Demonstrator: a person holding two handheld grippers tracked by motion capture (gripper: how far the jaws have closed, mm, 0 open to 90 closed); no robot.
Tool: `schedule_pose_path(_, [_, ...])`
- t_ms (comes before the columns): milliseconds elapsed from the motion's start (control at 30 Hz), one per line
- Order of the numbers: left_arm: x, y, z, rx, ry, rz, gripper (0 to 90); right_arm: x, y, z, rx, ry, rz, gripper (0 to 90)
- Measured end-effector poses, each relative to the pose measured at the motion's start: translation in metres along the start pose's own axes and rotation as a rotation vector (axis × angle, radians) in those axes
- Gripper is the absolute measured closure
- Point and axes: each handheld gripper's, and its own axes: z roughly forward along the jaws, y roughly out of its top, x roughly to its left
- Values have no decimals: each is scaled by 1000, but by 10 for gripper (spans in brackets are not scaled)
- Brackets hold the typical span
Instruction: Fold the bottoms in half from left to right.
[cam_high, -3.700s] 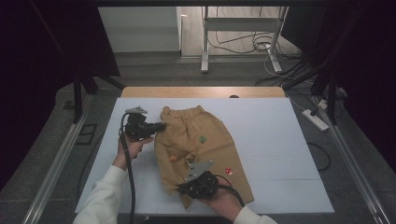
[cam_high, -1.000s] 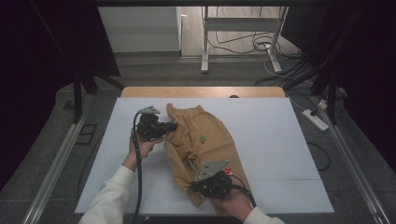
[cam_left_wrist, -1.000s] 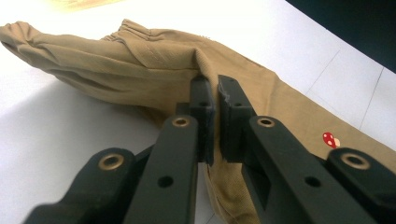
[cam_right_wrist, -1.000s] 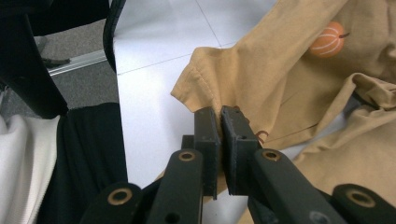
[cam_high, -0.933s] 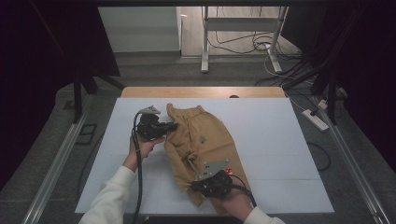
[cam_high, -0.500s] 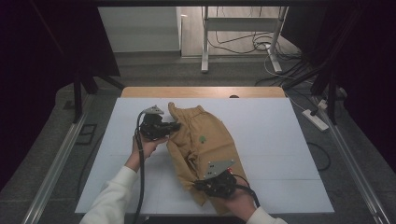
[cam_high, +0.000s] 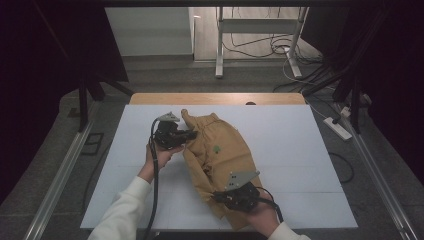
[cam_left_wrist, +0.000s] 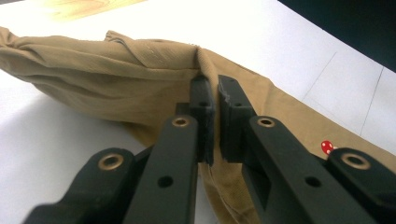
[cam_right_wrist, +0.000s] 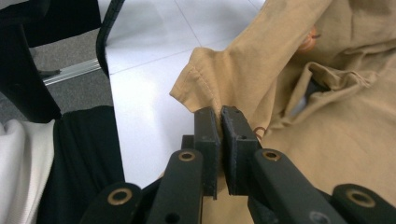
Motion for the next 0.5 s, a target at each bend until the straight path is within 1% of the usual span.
schedule_pose_path(300, [-1, 2, 6, 5, -3, 3, 848, -5, -5, -6, -2, -15, 20, 849])
schedule_pose_path(500, [-1, 3, 8, 9, -4, 4, 848, -8, -7, -10, -4, -27, 23, 849])
